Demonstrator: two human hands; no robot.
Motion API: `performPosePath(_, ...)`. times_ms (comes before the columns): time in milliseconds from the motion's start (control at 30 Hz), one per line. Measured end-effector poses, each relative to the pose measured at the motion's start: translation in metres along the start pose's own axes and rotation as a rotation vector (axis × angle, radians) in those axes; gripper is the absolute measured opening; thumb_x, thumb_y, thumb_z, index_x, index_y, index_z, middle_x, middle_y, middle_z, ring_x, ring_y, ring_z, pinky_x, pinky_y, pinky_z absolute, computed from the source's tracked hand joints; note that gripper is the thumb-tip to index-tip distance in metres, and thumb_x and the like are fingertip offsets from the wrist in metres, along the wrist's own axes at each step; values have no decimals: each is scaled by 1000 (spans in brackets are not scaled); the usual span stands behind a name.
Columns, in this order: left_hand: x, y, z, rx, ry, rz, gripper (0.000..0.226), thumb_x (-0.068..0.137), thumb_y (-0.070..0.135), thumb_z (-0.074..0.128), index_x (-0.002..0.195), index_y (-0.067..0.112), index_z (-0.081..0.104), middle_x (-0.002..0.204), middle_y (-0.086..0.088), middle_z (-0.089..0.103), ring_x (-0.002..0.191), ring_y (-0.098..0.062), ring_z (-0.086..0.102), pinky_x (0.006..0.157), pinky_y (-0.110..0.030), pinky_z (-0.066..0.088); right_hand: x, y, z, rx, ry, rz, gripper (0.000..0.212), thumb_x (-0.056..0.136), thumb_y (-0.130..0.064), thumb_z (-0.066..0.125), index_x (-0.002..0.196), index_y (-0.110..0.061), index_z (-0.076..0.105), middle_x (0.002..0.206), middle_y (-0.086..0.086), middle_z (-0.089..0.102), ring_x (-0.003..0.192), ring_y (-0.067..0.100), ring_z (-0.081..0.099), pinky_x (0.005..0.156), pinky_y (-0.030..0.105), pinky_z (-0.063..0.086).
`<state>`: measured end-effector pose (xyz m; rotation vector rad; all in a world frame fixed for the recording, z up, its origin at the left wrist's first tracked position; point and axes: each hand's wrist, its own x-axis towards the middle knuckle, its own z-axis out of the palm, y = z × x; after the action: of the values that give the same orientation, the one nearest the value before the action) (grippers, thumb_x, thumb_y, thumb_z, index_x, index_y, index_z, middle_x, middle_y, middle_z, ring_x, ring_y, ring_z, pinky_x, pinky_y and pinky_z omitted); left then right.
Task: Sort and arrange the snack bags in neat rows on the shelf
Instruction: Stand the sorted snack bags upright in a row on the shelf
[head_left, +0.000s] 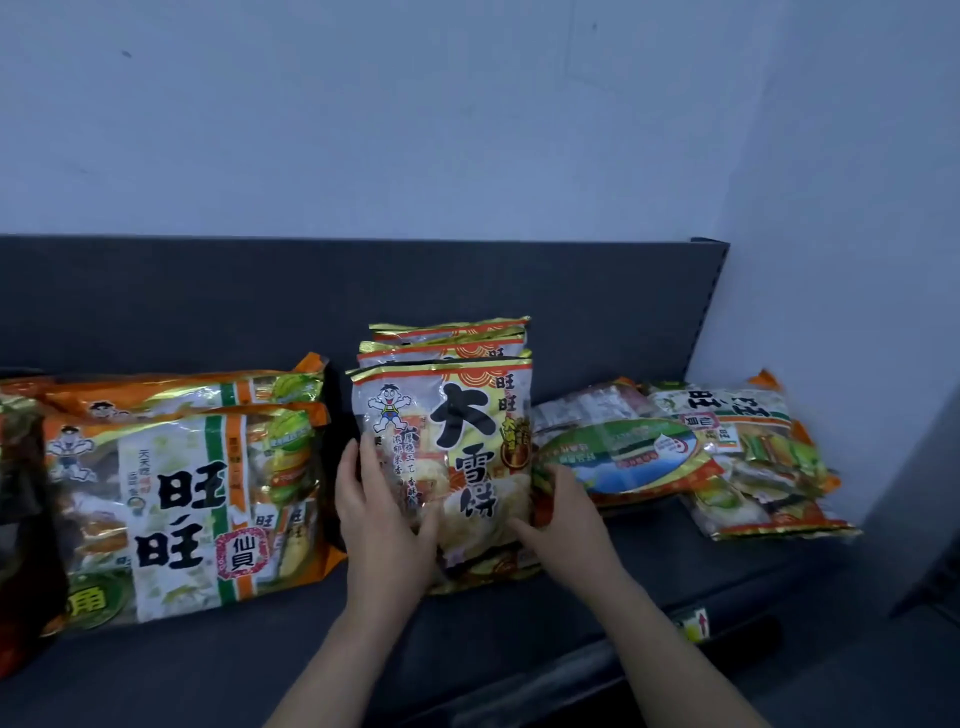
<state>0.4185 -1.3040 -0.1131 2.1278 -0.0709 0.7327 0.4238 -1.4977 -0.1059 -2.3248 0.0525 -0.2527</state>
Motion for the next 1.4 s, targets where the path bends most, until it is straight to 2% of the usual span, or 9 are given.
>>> performPosePath(133, -3, 39, 19, -76, 29, 244, 66, 84, 8, 72, 142, 11, 41, 146, -6, 31, 134, -19, 30, 111, -23, 26, -2, 18, -31, -103, 129, 12, 67, 87, -37, 68, 142, -19, 34, 141, 0, 38, 131, 19, 37, 102, 33, 41)
performPosePath(233, -9, 69, 47, -143, -251, 246, 58, 93, 16, 62, 145, 13, 38, 147, -3, 35, 132, -5, 30, 107, -5, 17, 3, 41, -69, -208, 216, 85, 65, 92, -33, 63, 145, -14, 32, 149, 7, 32, 136, 25, 32, 105, 37, 38)
performPosePath(367, -13, 75, 101, -162, -551, 25, 75, 91, 33, 63, 152, 18, 21, 152, 1, 33, 140, -18, 32, 114, -34, 32, 15, 71, -106, -281, 255, 172, 63, 93, -29, 61, 147, -14, 33, 152, 11, 30, 139, 29, 30, 107, 42, 37)
performPosePath(533, -5, 71, 156, -114, -678, -314, 89, 88, 36, 66, 152, 6, 11, 154, -13, 29, 139, -29, 33, 114, -42, 33, 31, 108, -135, -302, 172, 256, 72, 92, -31, 63, 151, -14, 25, 152, 12, 31, 138, 31, 32, 108, 40, 35)
performPosePath(800, -4, 72, 190, -25, -539, -384, 84, 82, 29, 68, 148, 10, 20, 142, -12, 47, 128, -32, 46, 105, -44, 42, 56, 142, -142, -157, 95, 241, 69, 90, -25, 64, 149, -22, 28, 145, 11, 33, 131, 32, 38, 102, 46, 43)
performPosePath(933, -10, 89, 186, -219, -447, -344, 71, 87, 6, 65, 148, 17, 29, 132, -4, 55, 120, -25, 53, 92, -24, 38, 66, 127, -148, -16, 155, 89, 47, 92, -18, 62, 136, -15, 46, 129, 6, 50, 117, 22, 50, 98, 34, 44)
performPosePath(1167, 4, 122, 155, -465, -249, -351, 84, 82, 2, 73, 151, 21, 28, 116, 9, 58, 113, -13, 56, 104, -33, 43, 90, 79, -178, 252, 296, -56, 22, 91, -9, 61, 110, -16, 67, 99, -2, 65, 98, 18, 63, 82, 31, 52)
performPosePath(1267, 18, 139, 130, -501, -176, -342, 66, 86, 5, 70, 144, 19, 41, 116, 8, 61, 104, -8, 59, 98, -30, 47, 98, 65, -199, 398, 332, -61, 21, 90, -11, 63, 109, -18, 67, 92, 5, 70, 90, 22, 68, 81, 38, 58)
performPosePath(1400, 41, 168, 94, -578, -40, -259, 42, 89, 17, 69, 129, 17, 57, 117, 4, 66, 101, -4, 62, 90, -24, 49, 105, 37, -227, 698, 346, -101, 23, 92, -2, 60, 114, 1, 62, 87, 11, 68, 82, 17, 69, 74, 23, 58)
